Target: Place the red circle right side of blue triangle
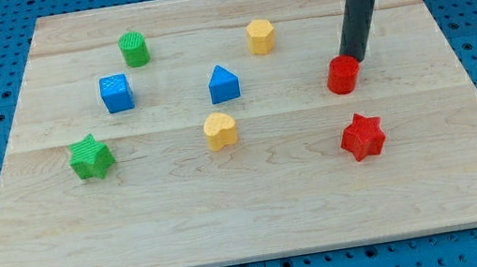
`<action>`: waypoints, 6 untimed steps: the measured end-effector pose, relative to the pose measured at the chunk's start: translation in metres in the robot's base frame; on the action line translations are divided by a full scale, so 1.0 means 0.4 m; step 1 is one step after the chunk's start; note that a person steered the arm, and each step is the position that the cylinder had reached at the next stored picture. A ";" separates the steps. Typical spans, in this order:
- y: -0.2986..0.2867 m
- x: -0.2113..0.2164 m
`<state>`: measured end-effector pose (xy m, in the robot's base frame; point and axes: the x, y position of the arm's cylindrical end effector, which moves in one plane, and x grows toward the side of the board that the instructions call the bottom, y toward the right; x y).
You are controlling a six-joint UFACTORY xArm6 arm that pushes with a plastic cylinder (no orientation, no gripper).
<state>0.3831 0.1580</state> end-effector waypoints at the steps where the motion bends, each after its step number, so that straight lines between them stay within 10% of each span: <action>1: 0.051 0.002; 2: 0.158 0.049; 6: -0.366 0.110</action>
